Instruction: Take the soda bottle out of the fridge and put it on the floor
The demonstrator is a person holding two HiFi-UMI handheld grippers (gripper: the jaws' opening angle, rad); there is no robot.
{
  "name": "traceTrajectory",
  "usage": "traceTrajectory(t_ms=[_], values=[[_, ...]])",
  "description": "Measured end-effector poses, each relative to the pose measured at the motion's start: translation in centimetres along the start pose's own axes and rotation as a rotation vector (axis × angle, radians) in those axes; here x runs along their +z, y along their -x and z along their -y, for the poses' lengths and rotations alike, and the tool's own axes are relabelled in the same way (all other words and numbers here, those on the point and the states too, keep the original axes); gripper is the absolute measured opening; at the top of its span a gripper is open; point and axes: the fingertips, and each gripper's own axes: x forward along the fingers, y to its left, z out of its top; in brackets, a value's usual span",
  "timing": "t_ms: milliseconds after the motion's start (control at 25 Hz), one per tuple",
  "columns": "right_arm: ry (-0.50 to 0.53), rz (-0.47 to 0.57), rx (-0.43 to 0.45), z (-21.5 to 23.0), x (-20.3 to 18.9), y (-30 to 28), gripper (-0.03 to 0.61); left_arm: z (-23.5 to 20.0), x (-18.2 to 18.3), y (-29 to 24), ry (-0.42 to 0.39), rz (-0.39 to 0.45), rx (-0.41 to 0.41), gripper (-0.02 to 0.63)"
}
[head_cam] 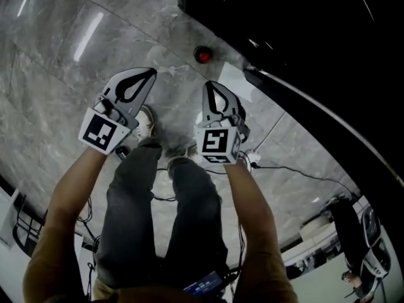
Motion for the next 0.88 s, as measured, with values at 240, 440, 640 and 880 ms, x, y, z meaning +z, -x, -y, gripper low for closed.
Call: traceTrajectory(t_ms=[240, 440, 640, 880], values=[[0.017, -0.023, -0.002, 0.3, 0.9, 2.0, 0.002, 1.2, 1.9, 1.1, 0.019, 0.010, 0.023, 0.002], [0.011, -0.003, -0.014, 0.9, 3.1, 4.3, 0.001, 1.6, 3.4, 2.4, 0.037, 0.006, 0.058, 0.002], [0.008, 0.013, -0.019, 1.4, 5.6, 6.8, 0.000, 2.3, 6.3, 4.0, 0.030, 0.019, 0.069, 0.002], [-0.011, 0.029, -0.031, 1.3, 8.8, 10.2, 0.000, 4.6, 9.9, 6.4, -0.015, -0.010, 0.027, 0.002]])
